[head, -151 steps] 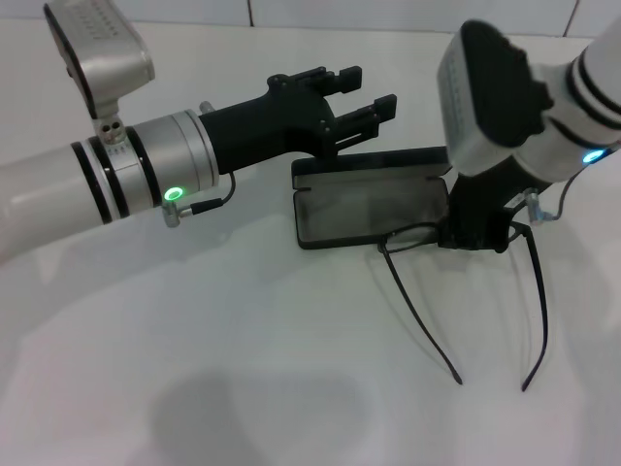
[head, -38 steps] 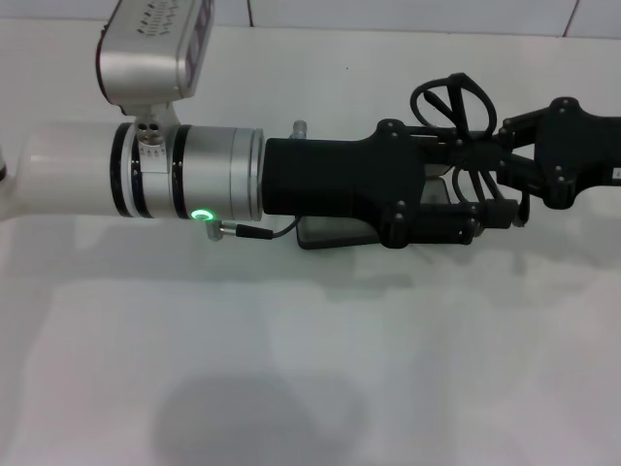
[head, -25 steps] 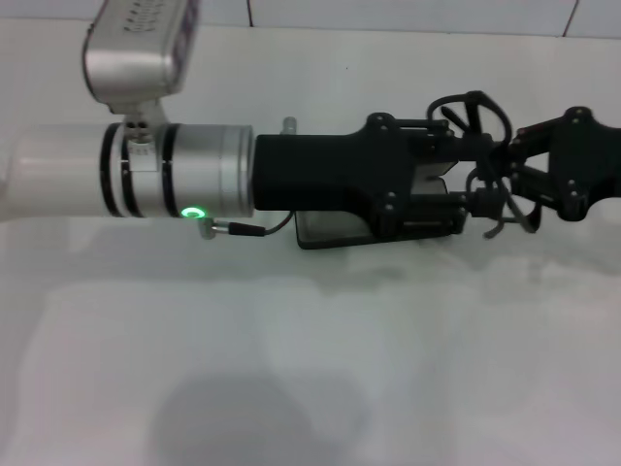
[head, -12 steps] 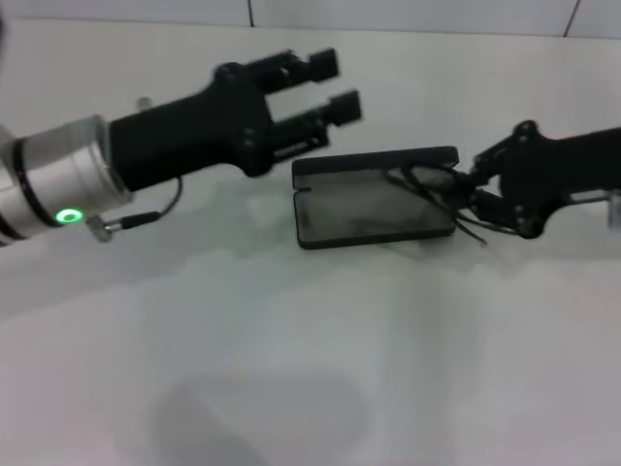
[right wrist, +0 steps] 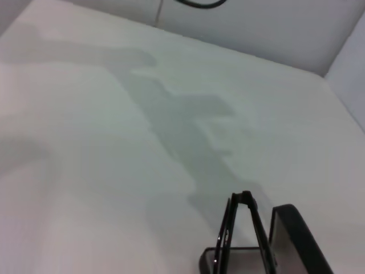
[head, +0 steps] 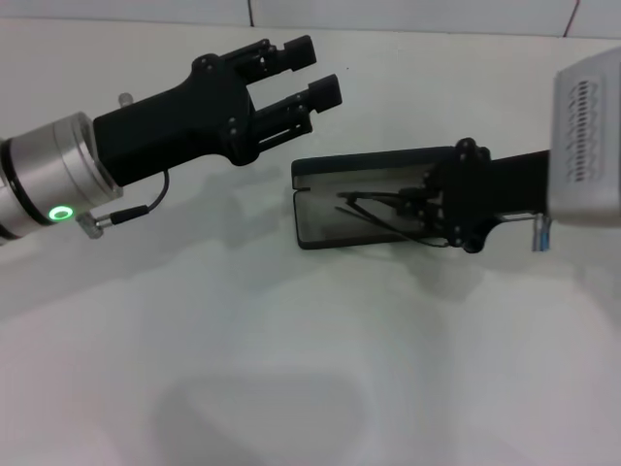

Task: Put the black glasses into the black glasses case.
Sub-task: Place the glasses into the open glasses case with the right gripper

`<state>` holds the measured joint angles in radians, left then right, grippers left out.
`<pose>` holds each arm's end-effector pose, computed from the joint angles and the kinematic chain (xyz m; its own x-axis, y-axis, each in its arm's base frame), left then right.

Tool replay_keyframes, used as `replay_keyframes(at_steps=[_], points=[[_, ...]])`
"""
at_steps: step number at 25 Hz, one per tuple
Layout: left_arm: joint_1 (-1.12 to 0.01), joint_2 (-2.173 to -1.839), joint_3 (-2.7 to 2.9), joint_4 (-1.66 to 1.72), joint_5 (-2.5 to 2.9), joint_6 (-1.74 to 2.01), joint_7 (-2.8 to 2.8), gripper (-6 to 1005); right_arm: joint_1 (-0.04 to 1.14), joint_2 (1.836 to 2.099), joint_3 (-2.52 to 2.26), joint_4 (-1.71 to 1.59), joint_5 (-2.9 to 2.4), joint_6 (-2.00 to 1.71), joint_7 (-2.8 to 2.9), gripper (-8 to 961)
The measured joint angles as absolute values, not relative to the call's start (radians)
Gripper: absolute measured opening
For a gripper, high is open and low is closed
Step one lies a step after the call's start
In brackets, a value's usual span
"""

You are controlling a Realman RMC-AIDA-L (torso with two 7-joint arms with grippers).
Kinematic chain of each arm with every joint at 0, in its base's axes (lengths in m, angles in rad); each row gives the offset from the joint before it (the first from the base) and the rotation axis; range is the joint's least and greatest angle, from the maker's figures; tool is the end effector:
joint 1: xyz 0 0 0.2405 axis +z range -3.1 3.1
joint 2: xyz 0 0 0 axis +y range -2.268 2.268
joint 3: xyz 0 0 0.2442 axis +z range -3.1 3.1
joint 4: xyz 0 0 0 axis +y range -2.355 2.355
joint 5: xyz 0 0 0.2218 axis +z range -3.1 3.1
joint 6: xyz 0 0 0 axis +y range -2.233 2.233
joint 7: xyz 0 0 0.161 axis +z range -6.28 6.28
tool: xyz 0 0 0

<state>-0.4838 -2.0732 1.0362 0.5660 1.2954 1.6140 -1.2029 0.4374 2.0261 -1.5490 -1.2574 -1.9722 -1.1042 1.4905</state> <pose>-0.1906 0.3371 -0.0019 0.5477 0.1035 0.8302 0.3509 -0.9293 -0.1156 0.1531 0.3646 -0.0440 0.9767 0.2143 -0.0122 0.1972 -0.9180 -0.3440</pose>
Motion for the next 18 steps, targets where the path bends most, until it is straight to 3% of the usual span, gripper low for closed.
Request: replay_keyframes(at_steps=[18], points=[[-0.524, -2.051, 1.034, 0.566, 1.303, 1.569, -1.26, 604, 0.322, 2.026, -1.929, -1.281, -2.023, -0.562, 1.497, 105]])
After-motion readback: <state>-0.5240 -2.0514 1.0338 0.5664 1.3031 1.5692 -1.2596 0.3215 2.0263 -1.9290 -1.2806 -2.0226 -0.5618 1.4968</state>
